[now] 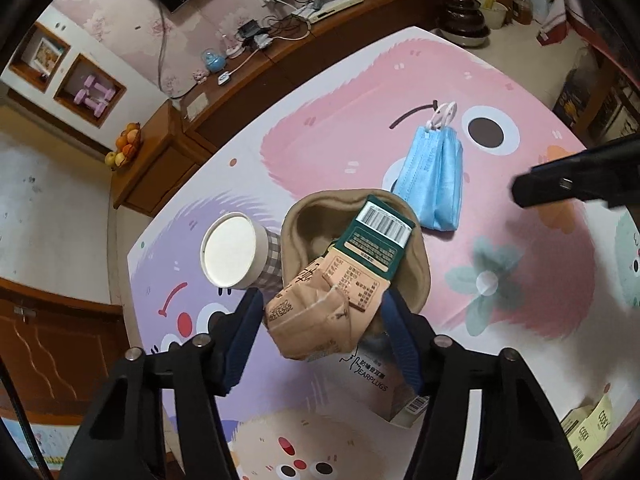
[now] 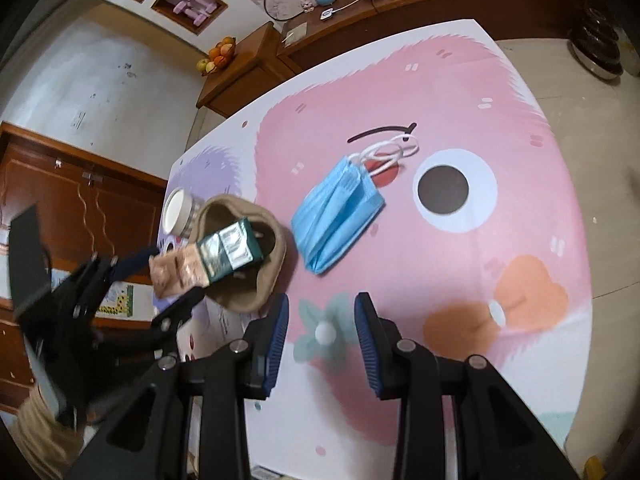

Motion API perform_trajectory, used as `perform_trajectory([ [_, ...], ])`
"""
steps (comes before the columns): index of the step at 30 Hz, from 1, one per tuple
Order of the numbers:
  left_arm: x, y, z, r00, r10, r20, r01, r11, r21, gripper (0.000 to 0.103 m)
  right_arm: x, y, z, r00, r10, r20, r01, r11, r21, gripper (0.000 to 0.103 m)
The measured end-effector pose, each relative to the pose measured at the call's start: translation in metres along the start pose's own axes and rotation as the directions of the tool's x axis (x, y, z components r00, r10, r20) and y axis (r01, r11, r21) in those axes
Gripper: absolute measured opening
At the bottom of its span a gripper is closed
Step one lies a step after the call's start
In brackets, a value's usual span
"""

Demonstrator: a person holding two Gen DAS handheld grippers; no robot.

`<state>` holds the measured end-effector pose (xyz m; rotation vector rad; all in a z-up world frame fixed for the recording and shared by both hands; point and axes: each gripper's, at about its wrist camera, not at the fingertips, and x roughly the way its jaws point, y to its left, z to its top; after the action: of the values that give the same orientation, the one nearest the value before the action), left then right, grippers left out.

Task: Collect trash

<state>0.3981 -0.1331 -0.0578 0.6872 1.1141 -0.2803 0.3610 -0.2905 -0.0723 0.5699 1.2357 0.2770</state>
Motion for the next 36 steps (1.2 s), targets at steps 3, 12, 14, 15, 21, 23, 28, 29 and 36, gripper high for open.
perform_trajectory([
  [3, -0.007, 0.004, -0.001, 1.000, 0.008, 0.006, -0.007, 0.998, -0.061, 0.052, 0.009, -0.003, 0.009, 1.000, 0.005, 0.005, -0.005, 0.999, 0.032, 0.034],
  [12, -0.037, 0.024, -0.012, 0.998, -0.024, 0.055, 0.041, 0.944, -0.327, 0.050, 0.042, -0.009, 0.031, 0.999, -0.035, 0.006, 0.034, 0.992, 0.124, 0.035],
  [14, -0.043, 0.027, -0.016, 0.997, -0.028, 0.067, 0.051, 0.928, -0.368, 0.050, 0.048, -0.008, 0.035, 0.999, -0.051, 0.008, 0.049, 0.990, 0.134, 0.035],
  [15, -0.047, 0.028, -0.019, 0.997, -0.030, 0.073, 0.056, 0.920, -0.388, 0.050, 0.052, -0.008, 0.036, 0.998, -0.062, 0.010, 0.060, 0.989, 0.139, 0.035],
  [21, -0.067, 0.030, -0.031, 0.995, -0.020, 0.102, 0.065, 0.882, -0.466, 0.049, 0.064, -0.003, 0.037, 0.995, -0.091, 0.039, 0.085, 0.987, 0.135, 0.035],
  [23, -0.072, 0.032, -0.035, 0.994, -0.024, 0.107, 0.074, 0.868, -0.490, 0.049, 0.064, -0.003, 0.037, 0.994, -0.092, 0.052, 0.085, 0.989, 0.123, 0.032],
  [28, -0.085, 0.036, -0.047, 0.993, -0.010, 0.117, 0.071, 0.846, -0.529, 0.047, 0.062, -0.005, 0.028, 0.995, -0.082, 0.050, 0.077, 0.993, 0.086, 0.005],
  [29, -0.087, 0.037, -0.050, 0.993, -0.013, 0.119, 0.075, 0.841, -0.536, 0.041, 0.059, -0.004, 0.026, 0.995, -0.085, 0.057, 0.081, 0.994, 0.072, 0.004],
  [36, -0.083, 0.040, -0.067, 0.994, -0.054, 0.093, 0.098, 0.812, -0.576, 0.010, 0.028, -0.004, -0.003, 0.993, -0.070, 0.090, 0.067, 0.997, 0.041, 0.004],
])
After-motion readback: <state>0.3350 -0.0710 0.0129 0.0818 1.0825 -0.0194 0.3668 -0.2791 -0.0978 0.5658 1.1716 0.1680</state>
